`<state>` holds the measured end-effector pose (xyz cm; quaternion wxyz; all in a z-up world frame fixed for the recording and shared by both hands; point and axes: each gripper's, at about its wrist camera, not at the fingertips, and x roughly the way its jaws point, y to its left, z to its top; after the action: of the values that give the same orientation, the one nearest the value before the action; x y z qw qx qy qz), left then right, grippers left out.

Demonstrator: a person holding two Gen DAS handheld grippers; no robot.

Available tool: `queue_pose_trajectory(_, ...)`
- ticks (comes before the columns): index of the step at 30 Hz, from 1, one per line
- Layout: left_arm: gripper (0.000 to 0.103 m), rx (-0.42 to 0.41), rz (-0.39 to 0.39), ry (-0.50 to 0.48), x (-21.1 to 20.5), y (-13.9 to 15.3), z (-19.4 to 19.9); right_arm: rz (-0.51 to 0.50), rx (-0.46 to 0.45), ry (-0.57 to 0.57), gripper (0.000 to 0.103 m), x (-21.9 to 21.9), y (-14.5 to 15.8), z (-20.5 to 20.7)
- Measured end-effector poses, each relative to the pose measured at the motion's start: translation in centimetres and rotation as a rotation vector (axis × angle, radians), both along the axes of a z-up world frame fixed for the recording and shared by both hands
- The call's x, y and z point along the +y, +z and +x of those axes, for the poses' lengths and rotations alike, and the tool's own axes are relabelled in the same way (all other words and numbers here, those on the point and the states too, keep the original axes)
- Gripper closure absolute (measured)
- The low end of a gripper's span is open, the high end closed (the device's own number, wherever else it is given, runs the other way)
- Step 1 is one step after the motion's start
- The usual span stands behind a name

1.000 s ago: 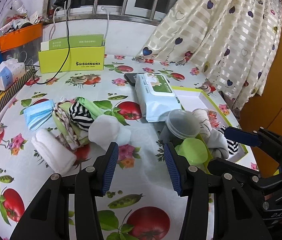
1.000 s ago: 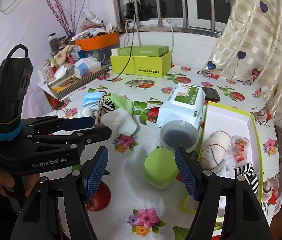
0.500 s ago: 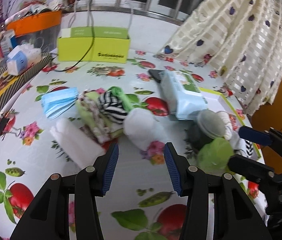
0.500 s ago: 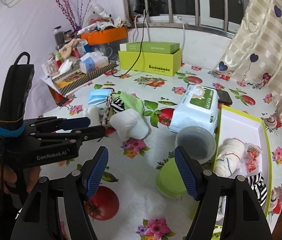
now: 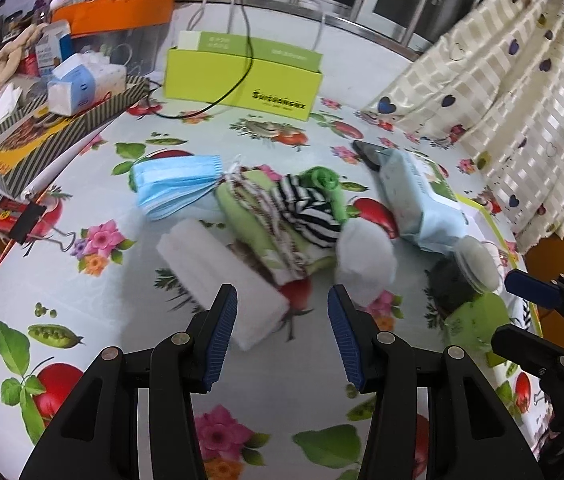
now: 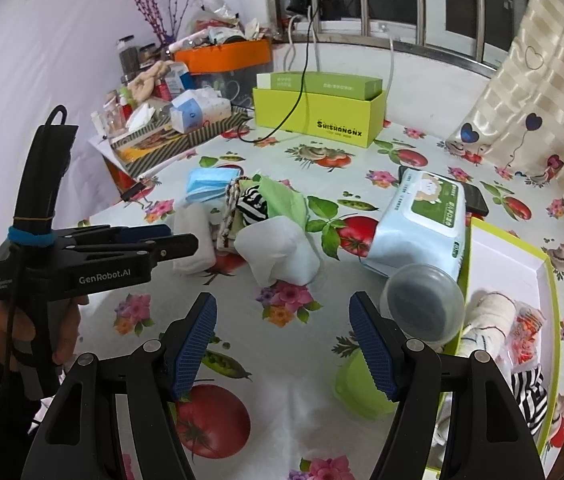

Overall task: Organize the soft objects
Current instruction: 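Grasp the white fluffy sock with the right gripper while the left grasps the white folded cloth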

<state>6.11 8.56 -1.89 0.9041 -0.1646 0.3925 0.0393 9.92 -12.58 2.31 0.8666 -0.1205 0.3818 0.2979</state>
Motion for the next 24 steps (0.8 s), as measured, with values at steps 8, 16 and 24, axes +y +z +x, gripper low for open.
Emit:
queue_pose_trajectory(8, 0.054, 0.022, -0.025, 0.047, 1.9, -1.1, 0.2, -0.02, 0.039, 0.018, 0.034, 2.1, -1.1, 2.0)
queue_pose_trajectory(16, 0.054, 0.046, -0.073, 0.095, 3.7, -2.4, 0.9, -0.05, 0.098, -0.005, 0.034, 4.7, -3.0, 5.1)
queue_pose_trajectory(24, 0.054, 0.071, -0.13, 0.119, 4.7, -3.8, 2.0, -0.09, 0.141, -0.058, 0.034, 6.5, -5.2, 8.0)
